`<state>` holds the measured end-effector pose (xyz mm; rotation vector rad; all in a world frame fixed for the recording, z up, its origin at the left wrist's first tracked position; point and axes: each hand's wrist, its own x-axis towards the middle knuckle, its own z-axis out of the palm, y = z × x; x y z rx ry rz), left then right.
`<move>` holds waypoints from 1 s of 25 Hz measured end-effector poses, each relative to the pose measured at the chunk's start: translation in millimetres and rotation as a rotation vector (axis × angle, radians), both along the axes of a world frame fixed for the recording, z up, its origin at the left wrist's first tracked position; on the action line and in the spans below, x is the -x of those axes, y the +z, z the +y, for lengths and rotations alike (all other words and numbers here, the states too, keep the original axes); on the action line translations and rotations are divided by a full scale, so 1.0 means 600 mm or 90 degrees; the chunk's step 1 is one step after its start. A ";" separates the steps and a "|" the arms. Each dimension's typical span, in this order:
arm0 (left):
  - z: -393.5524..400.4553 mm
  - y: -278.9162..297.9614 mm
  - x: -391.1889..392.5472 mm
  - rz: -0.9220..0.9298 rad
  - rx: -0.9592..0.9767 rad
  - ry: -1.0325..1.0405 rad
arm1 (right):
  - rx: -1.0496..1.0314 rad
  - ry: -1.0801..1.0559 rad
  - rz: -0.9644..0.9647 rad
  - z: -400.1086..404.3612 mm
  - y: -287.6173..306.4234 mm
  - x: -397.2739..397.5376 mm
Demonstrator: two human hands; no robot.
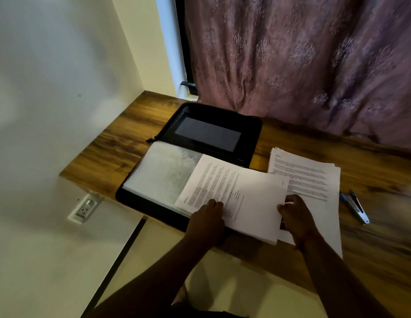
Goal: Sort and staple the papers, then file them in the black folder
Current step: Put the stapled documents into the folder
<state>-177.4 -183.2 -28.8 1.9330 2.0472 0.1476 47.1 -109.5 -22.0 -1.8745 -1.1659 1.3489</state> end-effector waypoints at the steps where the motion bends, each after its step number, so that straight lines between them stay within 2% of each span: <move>1: 0.002 0.002 -0.002 -0.002 -0.011 -0.002 | -0.013 0.005 -0.008 0.004 0.001 0.014; 4: 0.011 0.004 0.001 -0.025 -0.035 -0.015 | -0.022 0.030 -0.033 0.020 0.007 0.066; 8: 0.017 -0.001 0.016 -0.055 -0.034 -0.063 | -0.058 0.096 -0.133 0.038 0.002 0.134; 16: 0.042 0.000 0.052 -0.191 -0.031 -0.138 | -0.021 0.163 -0.251 0.051 0.005 0.219; 20: 0.042 0.002 0.069 -0.229 -0.045 -0.168 | -0.030 0.301 -0.318 0.036 0.008 0.253; 23: 0.043 -0.009 0.084 -0.267 -0.041 -0.206 | -0.062 0.348 -0.335 0.031 0.012 0.261; 25: 0.045 -0.014 0.089 -0.294 -0.046 -0.224 | -0.062 0.322 -0.303 0.031 0.006 0.259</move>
